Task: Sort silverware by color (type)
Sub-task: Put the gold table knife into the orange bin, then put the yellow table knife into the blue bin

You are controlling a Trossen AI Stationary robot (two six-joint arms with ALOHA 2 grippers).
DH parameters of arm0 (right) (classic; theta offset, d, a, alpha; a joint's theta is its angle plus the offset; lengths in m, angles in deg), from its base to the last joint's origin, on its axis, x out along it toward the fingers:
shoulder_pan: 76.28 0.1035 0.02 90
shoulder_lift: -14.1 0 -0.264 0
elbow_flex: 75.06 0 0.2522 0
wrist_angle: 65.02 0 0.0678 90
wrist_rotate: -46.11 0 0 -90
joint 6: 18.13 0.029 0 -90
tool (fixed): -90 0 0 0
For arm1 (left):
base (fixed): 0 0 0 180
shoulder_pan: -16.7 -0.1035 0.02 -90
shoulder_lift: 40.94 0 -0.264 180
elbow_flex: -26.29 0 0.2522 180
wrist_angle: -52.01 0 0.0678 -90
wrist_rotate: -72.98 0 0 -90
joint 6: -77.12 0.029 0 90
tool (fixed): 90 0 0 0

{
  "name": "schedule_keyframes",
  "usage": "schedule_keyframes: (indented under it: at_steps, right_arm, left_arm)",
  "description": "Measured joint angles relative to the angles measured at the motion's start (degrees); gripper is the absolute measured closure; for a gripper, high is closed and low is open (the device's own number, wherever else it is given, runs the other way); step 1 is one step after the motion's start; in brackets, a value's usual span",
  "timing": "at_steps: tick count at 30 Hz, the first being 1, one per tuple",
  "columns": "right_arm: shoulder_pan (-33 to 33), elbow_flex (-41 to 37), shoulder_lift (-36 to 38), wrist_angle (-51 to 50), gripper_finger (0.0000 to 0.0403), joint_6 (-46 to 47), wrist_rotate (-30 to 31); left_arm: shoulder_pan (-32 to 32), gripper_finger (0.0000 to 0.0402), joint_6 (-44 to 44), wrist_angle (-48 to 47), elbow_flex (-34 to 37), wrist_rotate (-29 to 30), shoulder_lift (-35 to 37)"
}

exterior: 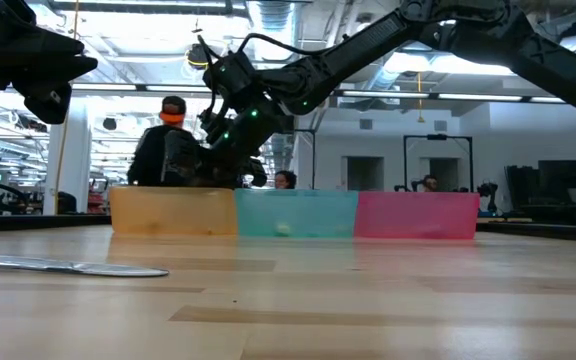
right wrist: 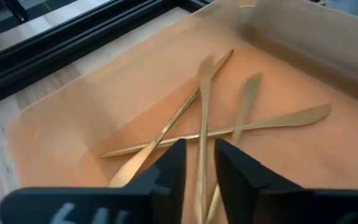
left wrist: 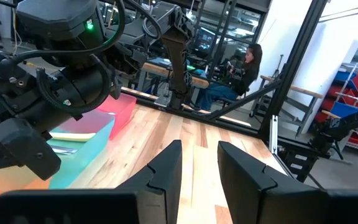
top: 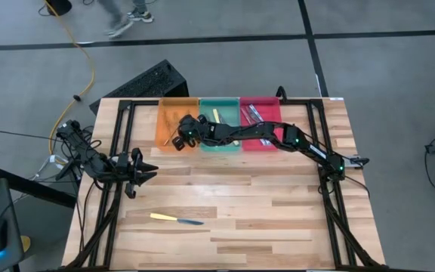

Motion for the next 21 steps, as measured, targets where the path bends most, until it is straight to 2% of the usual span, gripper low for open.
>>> schedule_keyframes:
  at_steps: [5,9,14,21]
  right_arm:
    - [-0.07,0.00,0.00,-0.02,0.0240,0.04,-2.27]
    - [-0.07,0.00,0.00,0.88,0.0213,-1.35,-2.85]
    - [0.41,-0.02,0.59,3.91,0.0205,-7.75,-3.99]
    - [0.82,-0.04,2.23,8.18,0.0214,-8.56,-7.27]
  left_arm:
    - [0.00,0.0312,0.00,0.00,0.00,0.00,0.00]
    - [-0.02,0.0312,0.00,0.01,0.00,0.00,0.00]
    - [-0.01,0.0312,0.00,0.01,0.00,0.01,0.00]
    - [-0.02,0.0312,0.00,0.01,0.00,0.00,-0.02]
